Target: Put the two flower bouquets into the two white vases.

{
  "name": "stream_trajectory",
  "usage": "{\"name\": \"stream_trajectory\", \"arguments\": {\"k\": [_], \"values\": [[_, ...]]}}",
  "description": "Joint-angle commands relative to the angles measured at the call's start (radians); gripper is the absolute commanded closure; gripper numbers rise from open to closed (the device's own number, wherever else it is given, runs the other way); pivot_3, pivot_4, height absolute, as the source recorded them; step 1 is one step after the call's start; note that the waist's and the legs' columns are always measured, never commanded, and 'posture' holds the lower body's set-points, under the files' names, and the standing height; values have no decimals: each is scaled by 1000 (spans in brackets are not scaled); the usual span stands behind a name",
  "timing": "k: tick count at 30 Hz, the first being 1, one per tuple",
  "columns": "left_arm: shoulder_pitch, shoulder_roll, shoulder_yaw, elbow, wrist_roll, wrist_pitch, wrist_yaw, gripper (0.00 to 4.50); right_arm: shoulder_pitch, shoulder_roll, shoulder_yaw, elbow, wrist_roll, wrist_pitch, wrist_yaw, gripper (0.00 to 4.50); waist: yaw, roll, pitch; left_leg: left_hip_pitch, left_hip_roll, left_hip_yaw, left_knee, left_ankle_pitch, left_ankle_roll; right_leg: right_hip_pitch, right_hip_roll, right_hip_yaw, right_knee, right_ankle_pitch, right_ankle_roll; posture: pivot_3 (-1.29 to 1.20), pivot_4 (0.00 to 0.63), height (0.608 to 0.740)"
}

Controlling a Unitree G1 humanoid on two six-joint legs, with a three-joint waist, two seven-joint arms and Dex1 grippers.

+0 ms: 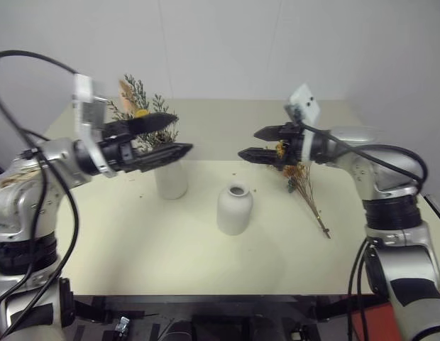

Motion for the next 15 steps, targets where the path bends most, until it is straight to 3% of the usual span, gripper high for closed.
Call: {"name": "stream_trajectory", "arguments": {"k": [1, 9, 15], "values": [[-95, -36, -109, 79, 45, -35, -58, 26, 24, -48, -66, -73, 29, 41, -23, 0, 1, 0, 0, 0, 0, 0, 0, 0, 0, 0, 0, 0, 0, 0, 0, 0, 150, 740], [-305, -178, -310, 376, 204, -93, -144, 26, 119, -159, -117, -107, 32, 152, -92, 0, 3, 0, 0, 0, 0, 1, 0, 0, 0, 0, 0, 1, -2, -1, 1, 0, 150, 740], [-374, -256, -372, 500, 280, -142, -219, 26, 136, -267, -38, -51, -7, 301, -120, 0, 3, 0, 0, 0, 0, 1, 0, 0, 0, 0, 0, 2, -1, -1, 1, 0, 150, 740]]}}
